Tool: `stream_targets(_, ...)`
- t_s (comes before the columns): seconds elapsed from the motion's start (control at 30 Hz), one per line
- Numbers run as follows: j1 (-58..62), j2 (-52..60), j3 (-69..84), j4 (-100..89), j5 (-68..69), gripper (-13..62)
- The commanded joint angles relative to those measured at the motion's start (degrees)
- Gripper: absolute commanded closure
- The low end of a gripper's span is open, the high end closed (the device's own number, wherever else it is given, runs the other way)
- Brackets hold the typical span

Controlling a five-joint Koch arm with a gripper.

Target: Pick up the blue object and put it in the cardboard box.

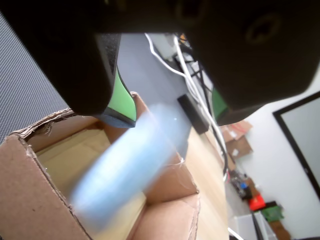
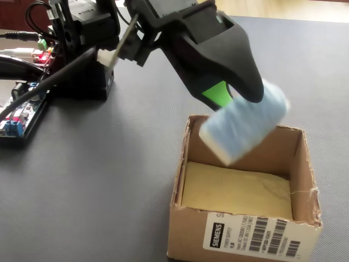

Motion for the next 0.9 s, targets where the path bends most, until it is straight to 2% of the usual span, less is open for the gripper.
stream_targets(0.0,0.00,0.70,-1.76,-1.23,0.18,17.7)
stream_targets(0.23,-1.67,1.41,-2.90,-6.33,2.29,17.7)
stream_targets(0.43,-9.76,2.64,1.49,-21.71,15.21,15.5)
stream_targets(0.67,-21.71,7.21,12.83,-37.44,19.42,15.5)
stream_targets(0.87,-30.59,13.80,24.08,-38.85,18.90,15.5)
